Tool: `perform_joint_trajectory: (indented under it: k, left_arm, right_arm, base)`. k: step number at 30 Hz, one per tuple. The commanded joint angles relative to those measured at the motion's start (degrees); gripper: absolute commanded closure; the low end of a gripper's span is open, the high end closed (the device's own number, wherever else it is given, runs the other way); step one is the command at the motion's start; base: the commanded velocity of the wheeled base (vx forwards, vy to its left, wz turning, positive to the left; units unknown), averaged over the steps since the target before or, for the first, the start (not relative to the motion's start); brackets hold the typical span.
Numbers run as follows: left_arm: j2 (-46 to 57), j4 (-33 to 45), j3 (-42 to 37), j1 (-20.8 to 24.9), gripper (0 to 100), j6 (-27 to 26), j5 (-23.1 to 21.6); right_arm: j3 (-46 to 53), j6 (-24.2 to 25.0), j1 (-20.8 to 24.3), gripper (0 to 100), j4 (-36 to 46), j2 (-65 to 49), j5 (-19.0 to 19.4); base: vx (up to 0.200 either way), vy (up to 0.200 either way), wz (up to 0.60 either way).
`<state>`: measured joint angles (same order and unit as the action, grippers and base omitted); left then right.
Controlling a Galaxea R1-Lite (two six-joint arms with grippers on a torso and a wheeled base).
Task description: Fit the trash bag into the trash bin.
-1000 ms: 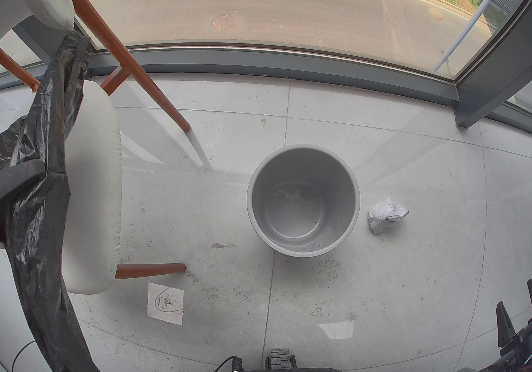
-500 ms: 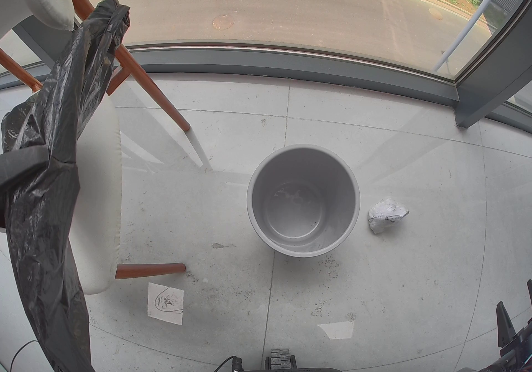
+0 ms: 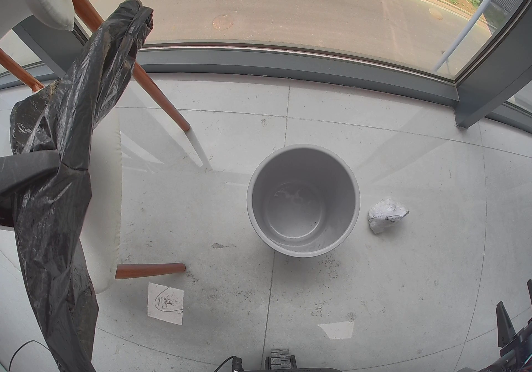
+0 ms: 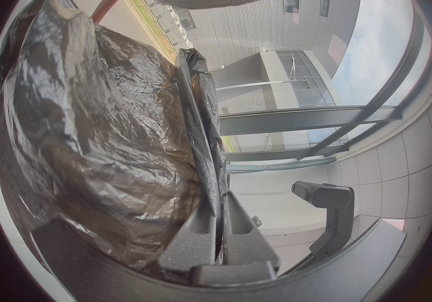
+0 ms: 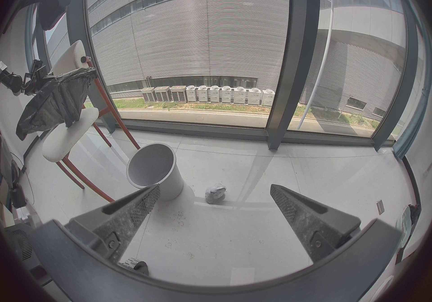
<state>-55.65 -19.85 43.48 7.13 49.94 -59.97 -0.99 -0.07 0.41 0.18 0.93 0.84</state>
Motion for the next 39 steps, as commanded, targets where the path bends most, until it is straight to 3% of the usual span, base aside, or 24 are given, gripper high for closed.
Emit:
perform_joint_trajectory:
  k: [1,9,21,34,39]
  left_arm:
    - [-1.39,-2.04,-0.07,-0.01,100,0.06,-0.77]
    - [-1.48,-2.21,-0.07,-0.01,100,1.82,-6.83]
    - [-1.57,-2.13,0.29,0.08,100,2.17,-7.62]
    - [-7.98,-2.21,2.13,0.08,100,2.09,-14.83]
    - [-11.76,-3.36,2.48,-0.10,100,2.00,-15.01]
  right_arm:
    - [0.99,-0.01,0.02,0,-0.01,-0.31,0.04]
    - [0.99,0.07,0.02,0,-0.01,-0.40,0.04]
    - [0.99,0.25,0.02,0,-0.09,-0.40,0.04]
    - [0.99,0.78,0.02,0,-0.09,-0.40,0.04]
    - [0.99,0.86,0.02,0,-0.09,-0.40,0.04]
  base:
    - [0.000,0.000,0.00]
    - [0.000,-0.125,0.00]
    - [0.000,-0.200,0.00]
    - [0.000,-0.200,0.00]
    - [0.000,0.000,0.00]
